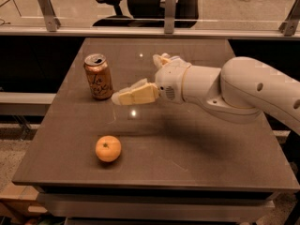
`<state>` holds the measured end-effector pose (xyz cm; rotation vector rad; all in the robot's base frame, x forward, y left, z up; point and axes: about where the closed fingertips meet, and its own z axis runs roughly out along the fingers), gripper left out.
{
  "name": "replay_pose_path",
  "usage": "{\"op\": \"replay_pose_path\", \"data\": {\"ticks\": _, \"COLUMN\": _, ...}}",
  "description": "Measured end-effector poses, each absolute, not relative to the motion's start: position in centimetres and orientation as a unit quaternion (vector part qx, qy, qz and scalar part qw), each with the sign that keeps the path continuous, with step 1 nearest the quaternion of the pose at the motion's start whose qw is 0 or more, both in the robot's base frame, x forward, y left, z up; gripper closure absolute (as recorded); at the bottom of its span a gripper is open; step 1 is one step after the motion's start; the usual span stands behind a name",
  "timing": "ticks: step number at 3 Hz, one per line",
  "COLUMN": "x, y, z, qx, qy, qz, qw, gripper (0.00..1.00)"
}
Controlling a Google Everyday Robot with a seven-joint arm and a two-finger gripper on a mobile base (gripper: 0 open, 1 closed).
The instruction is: Pick orange can
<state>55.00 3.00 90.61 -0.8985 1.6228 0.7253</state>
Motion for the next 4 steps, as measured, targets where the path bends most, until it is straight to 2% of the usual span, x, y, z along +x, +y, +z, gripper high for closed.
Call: {"op": "replay_pose_path", "data": {"ticks": 4, "x": 58.6, "y": 8.0, "z": 88.9, "qx": -0.391, "qy": 0.632, "qz": 0.364, "qw": 0.562, "gripper": 0.00}}
